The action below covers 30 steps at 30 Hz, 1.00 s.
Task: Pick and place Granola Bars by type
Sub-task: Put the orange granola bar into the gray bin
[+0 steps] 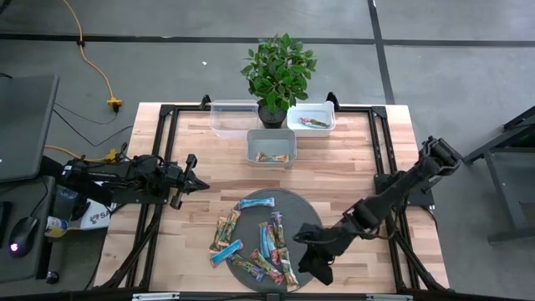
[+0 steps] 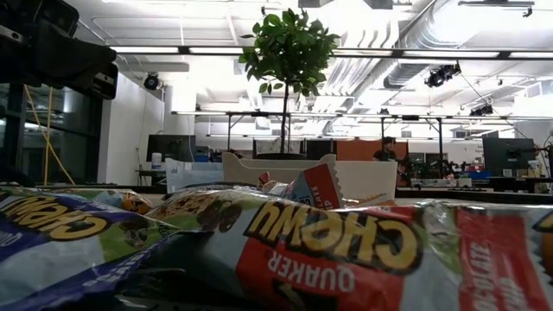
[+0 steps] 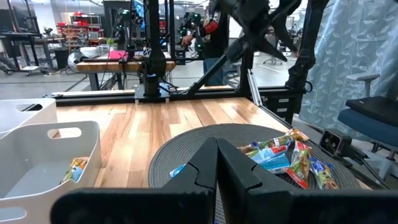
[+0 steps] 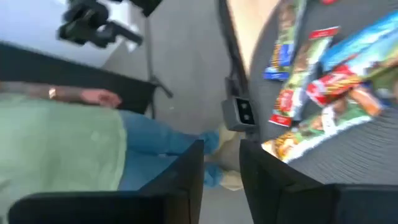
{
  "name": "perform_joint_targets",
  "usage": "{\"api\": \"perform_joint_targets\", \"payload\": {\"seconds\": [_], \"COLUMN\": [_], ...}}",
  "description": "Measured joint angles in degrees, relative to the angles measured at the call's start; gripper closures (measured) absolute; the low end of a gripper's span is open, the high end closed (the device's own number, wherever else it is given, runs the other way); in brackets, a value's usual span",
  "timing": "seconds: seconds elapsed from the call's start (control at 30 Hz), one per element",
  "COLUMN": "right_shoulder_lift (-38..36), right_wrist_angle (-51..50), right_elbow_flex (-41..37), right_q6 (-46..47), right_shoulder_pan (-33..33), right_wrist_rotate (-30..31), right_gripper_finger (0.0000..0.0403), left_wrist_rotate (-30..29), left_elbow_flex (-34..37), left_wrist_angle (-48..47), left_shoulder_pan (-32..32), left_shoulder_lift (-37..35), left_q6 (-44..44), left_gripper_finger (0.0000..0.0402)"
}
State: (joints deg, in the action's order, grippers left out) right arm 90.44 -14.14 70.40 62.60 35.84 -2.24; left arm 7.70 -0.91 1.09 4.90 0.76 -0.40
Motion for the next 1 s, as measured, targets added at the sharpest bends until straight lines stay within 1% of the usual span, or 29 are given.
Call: {"api": "perform_joint_targets", "payload": {"seconds": [0.1,0.2,0.33,0.43,0.53,0.6,0.83,1.0], "right_shoulder_lift": [1.13,3.64,8.42,12.43,16.19,18.35,24.0,25.75], "right_wrist_angle": [-8.37,-14.78,-19.92,-22.92,-24.8,-24.71,-24.64,-24.65], "right_elbow_flex": [6.31,11.84,17.68,20.59,21.56,21.56,21.56,21.56], "right_q6": [1.21,3.14,6.93,10.74,17.89,20.83,25.89,26.16], "right_shoulder_pan": [0.24,0.22,-0.1,-0.21,-0.62,-0.91,-1.05,-1.07], "right_wrist_rotate": [3.16,4.7,5.04,5.31,6.95,7.12,8.91,8.6], "right_gripper_finger": [0.0322,0.0322,0.0322,0.0322,0.0322,0.0322,0.0312,0.028], "left_wrist_rotate": [0.0,0.02,0.07,0.07,0.09,0.09,0.13,0.33], "left_elbow_flex": [0.01,0.02,0.02,0.01,0.02,0.02,0.01,0.0], "left_wrist_angle": [0.0,0.01,0.01,0.0,0.01,0.01,0.01,0.01], "left_shoulder_pan": [-0.01,-0.01,-0.01,-0.01,0.01,-0.01,-0.01,0.01], "left_shoulder_lift": [0.01,0.01,0.0,-0.01,-0.01,0.01,0.01,-0.01], "left_q6": [0.01,0.01,0.0,0.0,0.01,0.01,0.01,0.01], "left_gripper_finger": [0.0401,0.0401,0.0401,0.0401,0.0401,0.0401,0.0401,0.0401]}}
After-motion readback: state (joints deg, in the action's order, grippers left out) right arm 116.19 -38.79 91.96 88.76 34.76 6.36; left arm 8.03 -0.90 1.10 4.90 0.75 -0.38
